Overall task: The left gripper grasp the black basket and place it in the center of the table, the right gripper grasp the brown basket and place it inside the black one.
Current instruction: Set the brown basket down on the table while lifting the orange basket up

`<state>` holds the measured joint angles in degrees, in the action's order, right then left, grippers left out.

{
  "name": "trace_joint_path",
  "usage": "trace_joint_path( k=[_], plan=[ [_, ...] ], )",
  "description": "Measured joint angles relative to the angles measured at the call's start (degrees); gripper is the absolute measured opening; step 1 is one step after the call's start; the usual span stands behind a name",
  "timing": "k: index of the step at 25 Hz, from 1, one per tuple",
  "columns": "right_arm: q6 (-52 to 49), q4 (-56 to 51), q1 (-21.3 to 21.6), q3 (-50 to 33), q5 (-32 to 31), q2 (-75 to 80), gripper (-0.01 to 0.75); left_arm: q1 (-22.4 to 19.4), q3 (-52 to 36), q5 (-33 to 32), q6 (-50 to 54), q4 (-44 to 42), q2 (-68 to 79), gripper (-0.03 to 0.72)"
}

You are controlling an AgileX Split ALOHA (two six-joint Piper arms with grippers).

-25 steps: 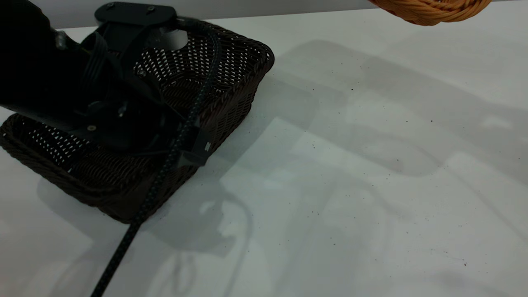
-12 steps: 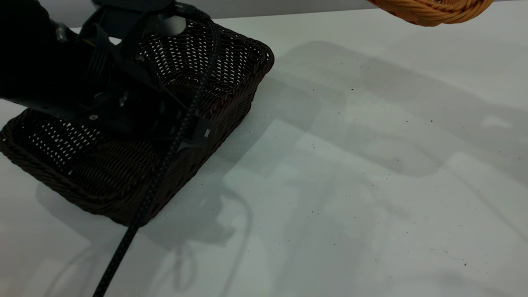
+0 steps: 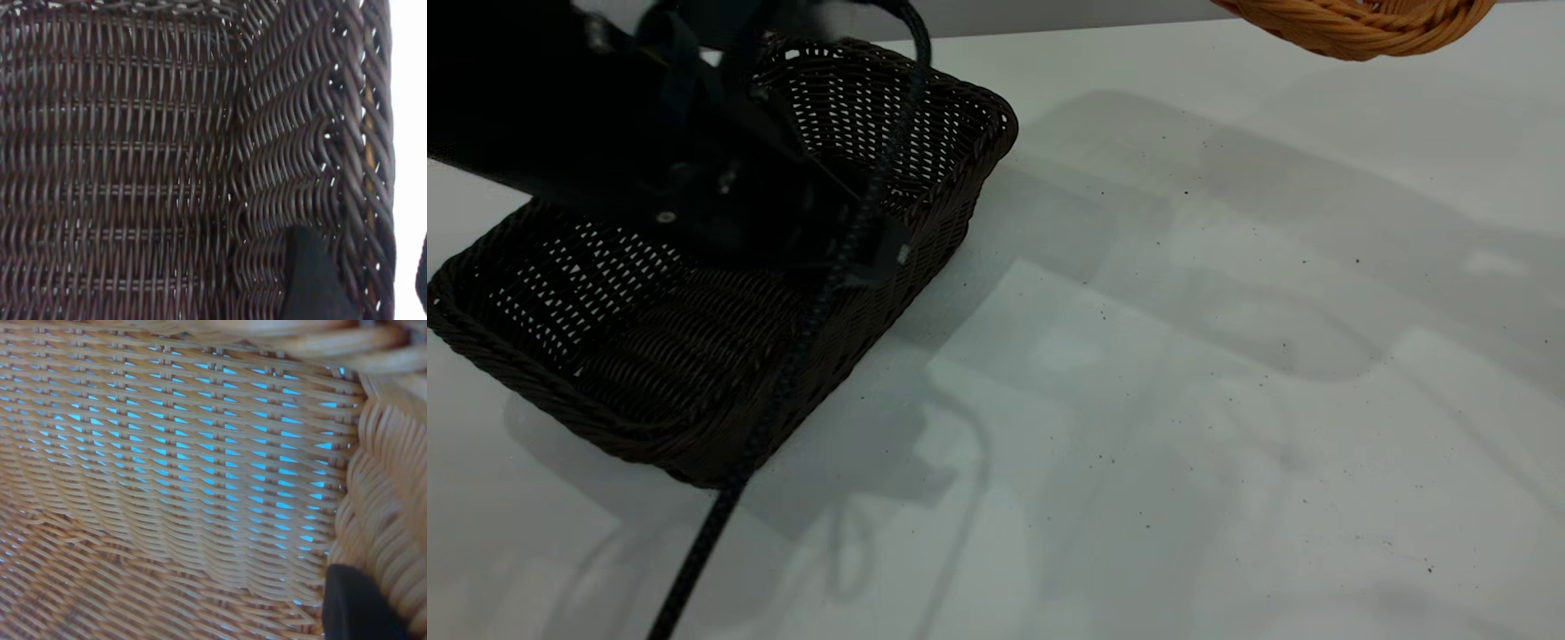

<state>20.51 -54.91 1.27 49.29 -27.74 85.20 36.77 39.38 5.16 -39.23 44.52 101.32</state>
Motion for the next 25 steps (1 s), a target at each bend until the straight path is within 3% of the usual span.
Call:
trace_joint_path(
  k=[10,13,16,25],
  plan=[
    [0.06,0.00,0.00,0.00,-0.74,0.00,0.099,0.00,2.34,0.89,-1.20,-0.47,8.08,0.318],
    [0.12,0.00,0.00,0.00,-0.74,0.00,0.099,0.00,2.29,0.34,-3.84,-0.70,8.08,0.255],
    [0.12,0.00,0.00,0.00,-0.74,0.00,0.099,0.00,2.29,-0.91,-7.02,-1.21,7.76,0.122],
    [1.57,5.78,0.00,2.59,-9.17,0.00,0.099,0.00,2.24,-16.53,-23.74,-2.21,2.27,0.111]
  ],
)
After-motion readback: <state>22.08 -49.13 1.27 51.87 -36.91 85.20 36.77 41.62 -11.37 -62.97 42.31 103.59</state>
